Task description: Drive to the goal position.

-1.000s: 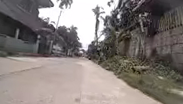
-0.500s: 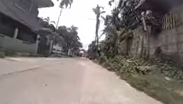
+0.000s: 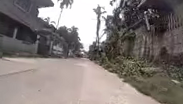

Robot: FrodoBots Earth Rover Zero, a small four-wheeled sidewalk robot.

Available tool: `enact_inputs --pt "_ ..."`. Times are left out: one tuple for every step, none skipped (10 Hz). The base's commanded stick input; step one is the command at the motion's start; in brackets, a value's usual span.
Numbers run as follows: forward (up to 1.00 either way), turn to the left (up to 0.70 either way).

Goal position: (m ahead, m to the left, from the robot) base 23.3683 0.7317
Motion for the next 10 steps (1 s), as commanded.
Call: enact_inputs --pt "0.50 0.00" --pt "0.50 0.00" --pt "0.50 0.00" --pt "0.50 0.00" --pt "0.50 0.00" --pt "0.50 0.00" --pt "0.50 0.00" --pt "0.50 0.00" --pt "0.50 0.00" --pt "0.50 0.00"
